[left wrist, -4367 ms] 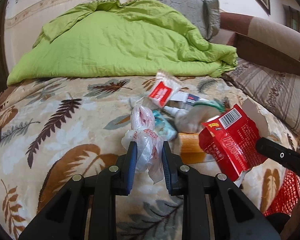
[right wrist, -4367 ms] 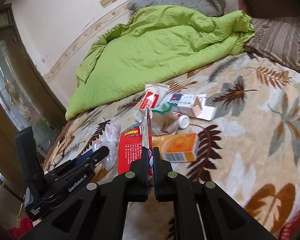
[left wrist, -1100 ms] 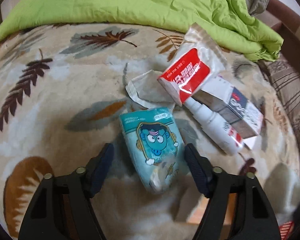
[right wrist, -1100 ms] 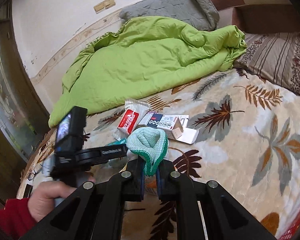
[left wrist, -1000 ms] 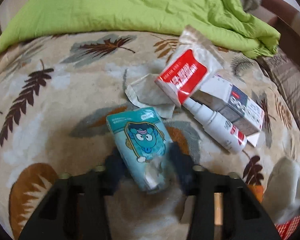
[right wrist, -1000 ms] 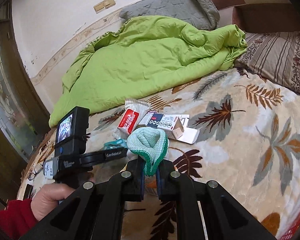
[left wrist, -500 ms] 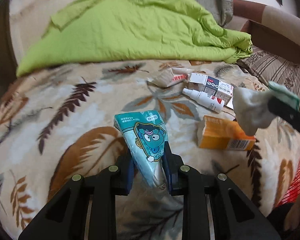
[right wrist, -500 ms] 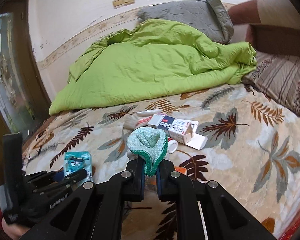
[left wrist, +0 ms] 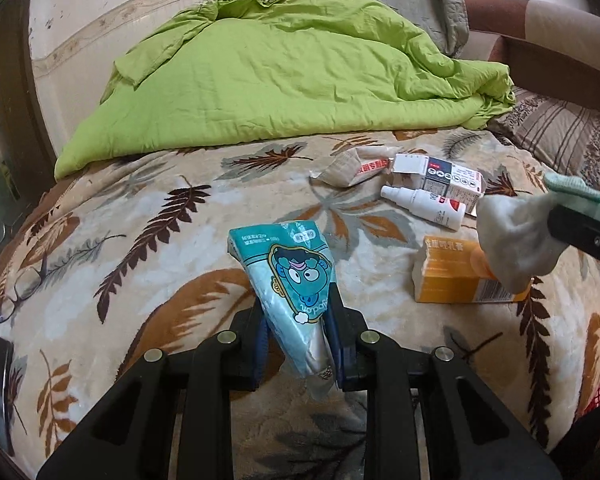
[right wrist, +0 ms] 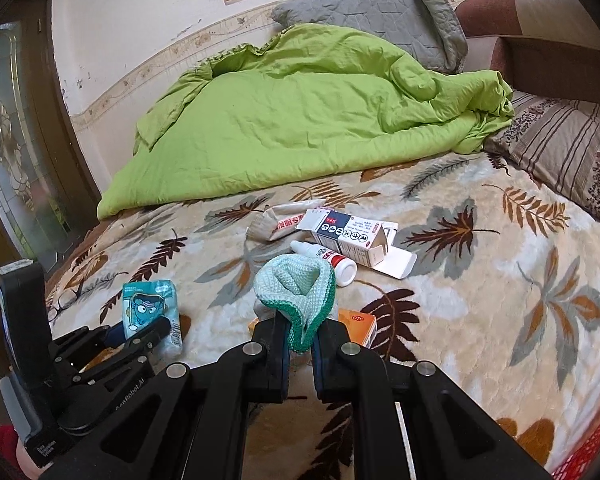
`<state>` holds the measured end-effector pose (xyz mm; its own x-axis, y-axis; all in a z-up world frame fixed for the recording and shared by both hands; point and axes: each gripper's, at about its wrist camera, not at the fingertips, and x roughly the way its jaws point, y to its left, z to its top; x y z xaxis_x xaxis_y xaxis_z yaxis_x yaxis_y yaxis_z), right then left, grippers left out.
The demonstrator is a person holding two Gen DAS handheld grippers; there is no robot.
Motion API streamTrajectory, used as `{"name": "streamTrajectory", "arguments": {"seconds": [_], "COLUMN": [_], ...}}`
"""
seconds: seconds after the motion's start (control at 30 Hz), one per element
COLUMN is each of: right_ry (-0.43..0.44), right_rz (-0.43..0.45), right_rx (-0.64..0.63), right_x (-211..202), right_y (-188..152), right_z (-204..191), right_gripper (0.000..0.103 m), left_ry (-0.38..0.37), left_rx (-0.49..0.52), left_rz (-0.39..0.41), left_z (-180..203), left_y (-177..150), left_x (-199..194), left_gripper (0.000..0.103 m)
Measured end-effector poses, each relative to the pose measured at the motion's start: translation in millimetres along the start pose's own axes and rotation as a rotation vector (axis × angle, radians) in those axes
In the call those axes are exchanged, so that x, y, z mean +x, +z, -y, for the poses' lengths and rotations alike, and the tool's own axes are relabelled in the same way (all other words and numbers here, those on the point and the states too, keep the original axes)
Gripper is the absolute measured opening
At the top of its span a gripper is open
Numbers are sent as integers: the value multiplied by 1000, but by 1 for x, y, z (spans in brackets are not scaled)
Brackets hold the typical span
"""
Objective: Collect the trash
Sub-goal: 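Hold the teal packet and knit cloth lifted above the bed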
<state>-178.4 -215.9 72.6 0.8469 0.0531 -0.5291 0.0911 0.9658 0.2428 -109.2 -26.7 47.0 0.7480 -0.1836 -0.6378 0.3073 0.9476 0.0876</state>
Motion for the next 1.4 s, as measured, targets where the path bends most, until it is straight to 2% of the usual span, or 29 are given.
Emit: {"name": "streamTrajectory", "arguments": {"seconds": [1.3, 1.4], "right_ry": [-1, 4], "right_rz": [-17, -13], "right_rx": [18, 48], "right_x": [1, -2], "right_y": [1, 3], "right_z": [2, 4], "right_gripper": [9, 9], "left_ry": [-4, -8], "left_rx": [5, 7], "left_rz": [15, 10], "left_z": [1, 3], "left_y": [-1, -1], "left_x": [-3, -3], "left_gripper": [24, 24]}}
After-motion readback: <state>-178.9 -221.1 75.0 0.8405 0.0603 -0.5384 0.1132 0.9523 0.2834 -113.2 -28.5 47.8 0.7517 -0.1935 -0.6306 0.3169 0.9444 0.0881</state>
